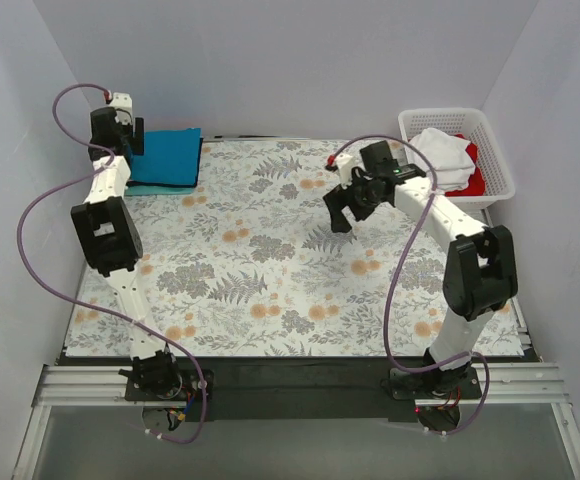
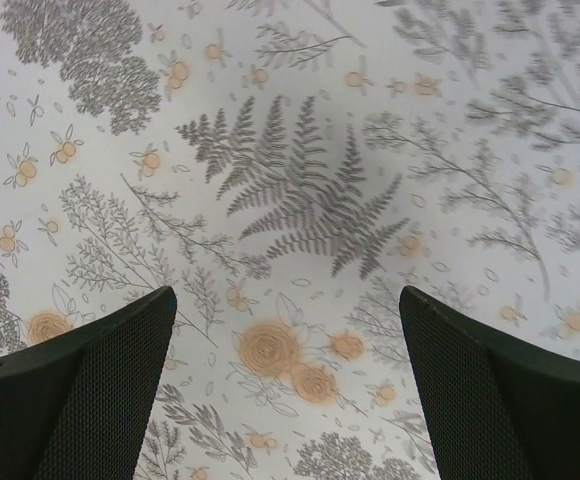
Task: Fold and stack the t-shirts
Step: Reset both grippers
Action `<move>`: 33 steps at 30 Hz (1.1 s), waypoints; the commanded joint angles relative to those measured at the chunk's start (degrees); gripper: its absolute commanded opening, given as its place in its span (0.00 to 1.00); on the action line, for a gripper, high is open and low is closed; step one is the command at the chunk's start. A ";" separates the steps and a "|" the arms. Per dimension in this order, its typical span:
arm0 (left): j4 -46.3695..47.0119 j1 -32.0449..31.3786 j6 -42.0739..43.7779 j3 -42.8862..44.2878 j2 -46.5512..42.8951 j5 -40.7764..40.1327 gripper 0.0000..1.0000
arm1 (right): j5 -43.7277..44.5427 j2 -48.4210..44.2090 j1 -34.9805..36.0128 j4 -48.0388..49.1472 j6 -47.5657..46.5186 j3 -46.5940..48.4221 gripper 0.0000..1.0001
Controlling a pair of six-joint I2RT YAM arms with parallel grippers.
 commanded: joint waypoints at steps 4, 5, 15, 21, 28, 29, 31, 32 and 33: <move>-24.88 -1.36 -9.75 11.86 -13.67 21.55 0.78 | -4.76 -9.72 -8.20 0.00 1.19 0.19 0.98; -28.04 -1.71 -10.88 11.87 -16.19 24.01 0.79 | -5.55 -11.12 -9.78 0.00 1.10 0.19 0.98; -31.42 -16.38 -19.24 -7.18 -33.70 27.38 0.82 | -8.72 -18.07 -14.19 0.26 1.54 -0.33 0.98; -26.76 -23.94 -20.21 -28.62 -43.01 26.77 0.84 | -14.07 -23.78 -14.28 1.40 4.52 -8.32 0.98; -22.11 -27.64 -23.10 -46.91 -52.24 25.97 0.84 | -14.26 -30.55 -14.63 3.95 6.20 -20.80 0.98; -21.49 -27.64 -23.46 -49.89 -52.86 26.32 0.84 | -14.26 -31.60 -14.63 3.95 5.93 -22.03 0.98; -20.87 -27.64 -24.34 -52.28 -54.27 27.29 0.84 | -14.17 -32.40 -14.63 4.30 5.76 -24.85 0.98; -20.26 -27.64 -25.04 -53.59 -55.67 27.46 0.84 | -14.34 -33.27 -14.63 4.48 5.76 -25.73 0.98; -20.08 -27.73 -25.22 -55.17 -56.29 27.81 0.85 | -14.69 -33.63 -14.63 4.57 5.76 -26.95 0.98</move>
